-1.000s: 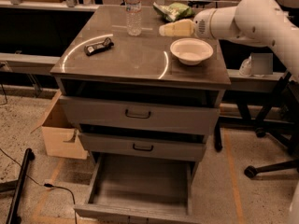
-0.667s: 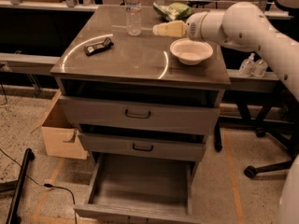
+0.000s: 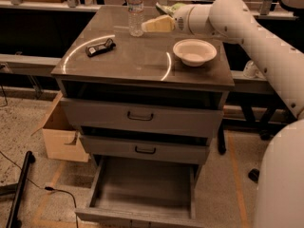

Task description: Place water bottle into bottom drawer

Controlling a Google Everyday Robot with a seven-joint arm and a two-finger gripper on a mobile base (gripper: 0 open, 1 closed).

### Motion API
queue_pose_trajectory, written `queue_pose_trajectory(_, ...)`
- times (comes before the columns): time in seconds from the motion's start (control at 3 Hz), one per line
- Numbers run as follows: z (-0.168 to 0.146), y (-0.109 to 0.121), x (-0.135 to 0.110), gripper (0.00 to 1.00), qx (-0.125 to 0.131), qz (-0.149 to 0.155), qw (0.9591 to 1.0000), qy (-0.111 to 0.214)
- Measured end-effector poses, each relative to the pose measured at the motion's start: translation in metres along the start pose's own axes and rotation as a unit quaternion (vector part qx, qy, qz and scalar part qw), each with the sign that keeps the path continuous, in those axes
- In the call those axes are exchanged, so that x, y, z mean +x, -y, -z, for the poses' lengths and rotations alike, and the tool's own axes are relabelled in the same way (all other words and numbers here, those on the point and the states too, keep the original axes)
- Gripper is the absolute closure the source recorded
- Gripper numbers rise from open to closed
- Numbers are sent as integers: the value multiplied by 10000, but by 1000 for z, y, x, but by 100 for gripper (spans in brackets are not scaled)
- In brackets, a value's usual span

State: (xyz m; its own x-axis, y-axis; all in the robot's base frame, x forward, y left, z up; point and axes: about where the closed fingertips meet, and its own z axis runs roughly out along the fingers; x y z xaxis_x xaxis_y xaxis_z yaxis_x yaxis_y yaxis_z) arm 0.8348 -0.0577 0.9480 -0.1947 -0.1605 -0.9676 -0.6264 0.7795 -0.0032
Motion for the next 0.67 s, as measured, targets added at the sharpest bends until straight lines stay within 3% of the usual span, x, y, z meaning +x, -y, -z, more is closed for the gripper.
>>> queue_pose_trajectory(0.33,-23,-6,-19,0,-115,406,9990,139)
queue_pose_trajectory(0.67,-52,-7,-28,0,-143,512,9981,300)
